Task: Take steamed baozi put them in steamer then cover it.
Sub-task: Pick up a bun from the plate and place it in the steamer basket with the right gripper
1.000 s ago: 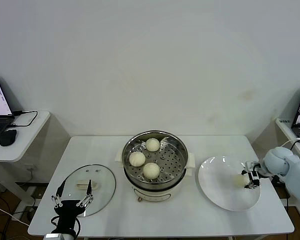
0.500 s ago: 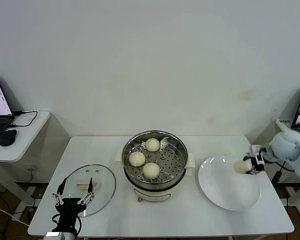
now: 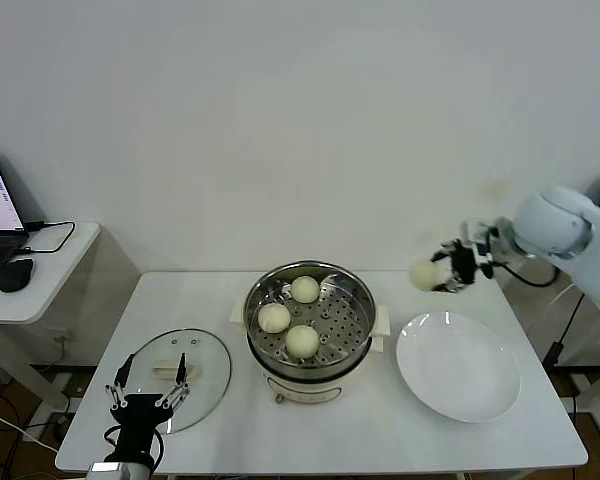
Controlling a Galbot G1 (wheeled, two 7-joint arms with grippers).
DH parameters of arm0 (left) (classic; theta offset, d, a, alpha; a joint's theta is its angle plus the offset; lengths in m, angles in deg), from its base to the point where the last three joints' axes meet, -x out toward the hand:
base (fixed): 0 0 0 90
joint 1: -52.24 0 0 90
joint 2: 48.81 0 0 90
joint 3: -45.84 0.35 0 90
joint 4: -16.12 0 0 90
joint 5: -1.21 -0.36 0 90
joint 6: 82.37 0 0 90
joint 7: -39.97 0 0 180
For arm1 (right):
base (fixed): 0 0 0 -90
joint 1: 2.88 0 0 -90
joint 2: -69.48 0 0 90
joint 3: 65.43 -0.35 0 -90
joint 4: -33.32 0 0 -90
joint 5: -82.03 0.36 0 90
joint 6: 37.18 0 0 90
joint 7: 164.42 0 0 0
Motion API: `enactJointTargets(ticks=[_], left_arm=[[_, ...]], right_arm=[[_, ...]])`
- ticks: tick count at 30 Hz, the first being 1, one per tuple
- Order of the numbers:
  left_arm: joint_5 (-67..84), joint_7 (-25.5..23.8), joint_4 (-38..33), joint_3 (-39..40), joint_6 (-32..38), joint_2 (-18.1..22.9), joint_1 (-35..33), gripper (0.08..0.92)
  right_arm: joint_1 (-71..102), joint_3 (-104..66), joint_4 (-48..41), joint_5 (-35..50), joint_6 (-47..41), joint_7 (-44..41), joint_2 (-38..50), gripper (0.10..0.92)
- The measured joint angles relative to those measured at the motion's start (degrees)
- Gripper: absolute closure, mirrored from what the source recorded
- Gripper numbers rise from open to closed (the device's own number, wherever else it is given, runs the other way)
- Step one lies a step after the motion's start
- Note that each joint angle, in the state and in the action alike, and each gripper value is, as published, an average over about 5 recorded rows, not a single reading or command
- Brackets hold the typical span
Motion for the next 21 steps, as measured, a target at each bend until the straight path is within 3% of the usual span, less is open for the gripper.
enactJointTargets(ticks=[10, 21], left_arm=[[0.5, 0.0, 0.9, -0.1, 0.0, 0.2, 0.8, 0.177], [1.2, 0.0, 1.7, -0.5, -0.1, 0.5, 1.6, 0.177]], right_arm=[[-6.5, 8.5, 0.7, 10.0, -7.1, 4.3, -10.2, 0.423], [-4.5, 11.9, -3.4, 11.7, -10.8, 6.4, -19.5, 0.423]])
